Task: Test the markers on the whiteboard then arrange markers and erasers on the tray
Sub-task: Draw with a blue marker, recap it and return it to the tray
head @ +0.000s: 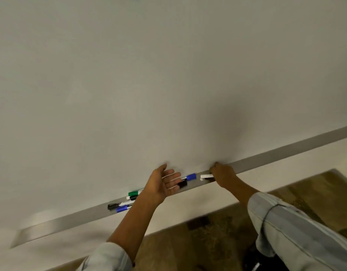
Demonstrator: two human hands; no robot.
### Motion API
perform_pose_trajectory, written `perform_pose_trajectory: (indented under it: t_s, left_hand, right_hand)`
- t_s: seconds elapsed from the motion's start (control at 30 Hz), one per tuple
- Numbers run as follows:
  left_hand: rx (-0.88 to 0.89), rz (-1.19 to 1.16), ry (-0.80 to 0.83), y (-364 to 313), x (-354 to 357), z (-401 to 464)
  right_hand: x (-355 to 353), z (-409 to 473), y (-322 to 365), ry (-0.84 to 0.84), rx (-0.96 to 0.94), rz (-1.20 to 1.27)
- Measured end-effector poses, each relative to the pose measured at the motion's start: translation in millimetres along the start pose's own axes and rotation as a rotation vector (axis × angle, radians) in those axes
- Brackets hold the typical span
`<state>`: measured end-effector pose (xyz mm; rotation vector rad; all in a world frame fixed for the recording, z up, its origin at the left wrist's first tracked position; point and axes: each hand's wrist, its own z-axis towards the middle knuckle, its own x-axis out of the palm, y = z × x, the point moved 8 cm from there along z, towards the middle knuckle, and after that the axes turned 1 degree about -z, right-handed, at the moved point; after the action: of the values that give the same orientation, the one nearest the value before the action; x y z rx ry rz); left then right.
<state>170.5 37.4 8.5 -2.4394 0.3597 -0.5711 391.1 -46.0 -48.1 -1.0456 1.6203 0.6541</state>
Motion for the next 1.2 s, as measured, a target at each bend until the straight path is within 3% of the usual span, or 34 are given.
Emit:
perform_pose_trajectory:
  t_s: [0.1,0.17,0.3,0.37,0.43,0.5,0.67,0.93,1.1,1.2]
  left_hand:
    - [0.041,-0.045,0.044,-6.0,5.2,-3.1]
    - [0.140,-0.012,0.022,-13.5,7.1,-3.8]
    - [0.336,0.029,0.059,-29.5,26.8,-17.4]
    - [0.376,-0.044,0.145,-39.3,47.0,-31.9]
    - [0.429,-0.128,0.247,-55.2,68.5,-52.5]
    - [0.502,-0.179,0.324,-76.1,85.2,-78.7]
    - [0.686,-0.233,0.423,-133.3,97.6,-145.3]
    - [0.892,-0.236,0.376,-195.0,60.7,-216.9]
    - [0.906,-0.227,0.350,-228.4,42.9,-258.0]
    - [1.085,-0.377,0.259,-290.0,-11.6,-304.8]
  right_hand:
    - [-17.8,-7.8,7.5,-0.065,-0.077,0.005]
    - [-45.8,-20.8,12.1,-0.184,-0.084,0.170]
    - [-133.1,-68.2,11.8,-0.590,0.031,0.978]
    - [-164.0,-90.5,20.5,-0.684,0.015,1.461]
    - [-187.8,-107.5,36.2,-0.718,-0.018,1.737]
    - [-207.9,-122.3,53.4,-0.765,-0.056,1.848]
    - [-265.5,-155.7,95.2,-0.983,-0.211,1.783]
    - [-328.2,-176.6,155.7,-1.141,-0.489,1.777]
    - [-366.9,-205.7,184.5,-1.371,-0.660,1.411]
    - [-364.0,-241.0,199.8,-1.537,-0.804,1.132]
